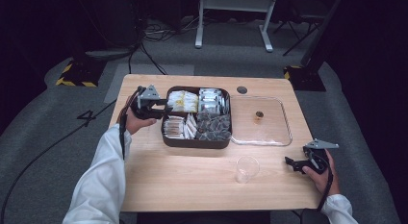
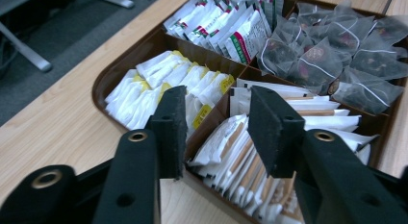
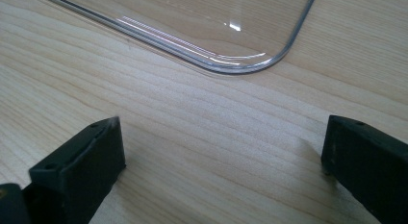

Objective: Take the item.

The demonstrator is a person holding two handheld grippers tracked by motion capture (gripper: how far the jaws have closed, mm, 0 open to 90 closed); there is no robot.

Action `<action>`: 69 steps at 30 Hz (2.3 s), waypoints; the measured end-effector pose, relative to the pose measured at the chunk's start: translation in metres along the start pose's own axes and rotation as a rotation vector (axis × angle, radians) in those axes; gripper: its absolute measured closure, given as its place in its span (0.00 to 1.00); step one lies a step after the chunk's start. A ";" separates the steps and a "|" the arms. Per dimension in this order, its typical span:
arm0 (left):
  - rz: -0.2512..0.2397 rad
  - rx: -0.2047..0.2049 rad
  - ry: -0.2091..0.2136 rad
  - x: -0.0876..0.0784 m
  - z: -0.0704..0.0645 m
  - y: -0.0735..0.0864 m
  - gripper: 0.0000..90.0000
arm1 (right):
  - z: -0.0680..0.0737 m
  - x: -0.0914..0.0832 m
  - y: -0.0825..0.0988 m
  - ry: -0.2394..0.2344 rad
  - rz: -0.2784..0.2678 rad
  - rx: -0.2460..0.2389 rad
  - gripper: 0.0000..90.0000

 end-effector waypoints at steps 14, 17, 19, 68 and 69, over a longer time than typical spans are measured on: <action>0.165 0.069 0.057 0.052 0.005 -0.008 0.77 | 0.000 0.000 0.000 0.000 0.000 0.000 0.02; 0.189 0.064 0.077 0.059 0.005 -0.009 0.78 | 0.000 0.000 0.000 0.000 0.000 0.000 0.02; 0.214 0.078 0.087 0.064 0.004 -0.007 0.82 | 0.000 0.000 0.000 0.000 0.000 0.000 0.02; 0.318 0.040 0.023 0.091 0.026 0.007 0.78 | 0.000 0.000 0.000 0.000 0.000 0.000 0.02; 0.327 0.039 0.024 0.092 0.026 0.008 0.78 | 0.000 0.000 0.000 0.000 0.000 0.000 0.02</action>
Point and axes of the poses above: each handheld gripper's, and its own axes: x roughly forward along the jaws, y roughly out of its underside, z roughly to its left, the point moved 9 cm from there along x, roughly forward along the jaws, and after that the axes turned 9 degrees about x, right-handed, at the moved point
